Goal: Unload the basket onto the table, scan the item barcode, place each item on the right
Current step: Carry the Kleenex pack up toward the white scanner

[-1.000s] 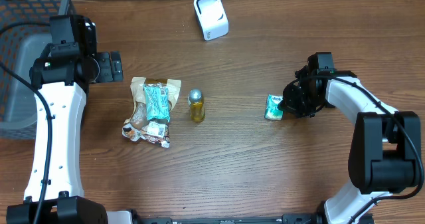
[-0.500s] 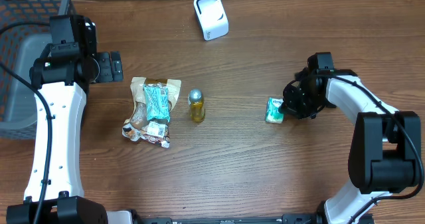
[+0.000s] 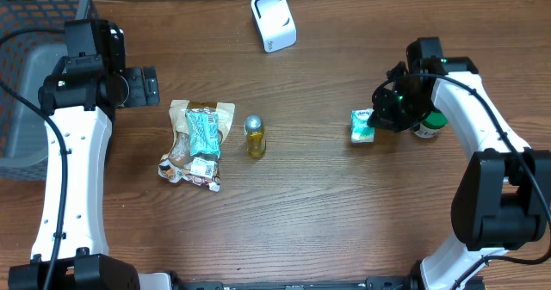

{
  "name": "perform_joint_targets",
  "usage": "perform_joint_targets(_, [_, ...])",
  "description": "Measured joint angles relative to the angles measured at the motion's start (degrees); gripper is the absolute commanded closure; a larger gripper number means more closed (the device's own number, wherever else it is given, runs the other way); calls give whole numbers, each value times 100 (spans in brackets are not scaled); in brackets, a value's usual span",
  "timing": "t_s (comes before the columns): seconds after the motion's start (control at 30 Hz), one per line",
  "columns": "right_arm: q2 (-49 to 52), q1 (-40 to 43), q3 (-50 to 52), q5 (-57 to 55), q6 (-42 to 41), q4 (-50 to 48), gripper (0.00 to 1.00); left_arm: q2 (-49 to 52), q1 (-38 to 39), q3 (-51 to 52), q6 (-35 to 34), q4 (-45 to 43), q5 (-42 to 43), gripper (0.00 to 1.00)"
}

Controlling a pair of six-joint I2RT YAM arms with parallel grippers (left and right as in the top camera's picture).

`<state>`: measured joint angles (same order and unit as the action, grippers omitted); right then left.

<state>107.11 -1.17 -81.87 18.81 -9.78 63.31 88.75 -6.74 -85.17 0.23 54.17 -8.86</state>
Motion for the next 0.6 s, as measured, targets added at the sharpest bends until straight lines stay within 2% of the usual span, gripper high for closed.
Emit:
perform_joint_targets(0.43, [0, -905, -1051, -879, 59, 372, 97, 0, 0, 0, 0, 2, 0, 0])
perform_joint_targets(0.6, [11, -1137, -1716, -1200, 57, 802, 97, 0, 0, 0, 0, 0, 0, 0])
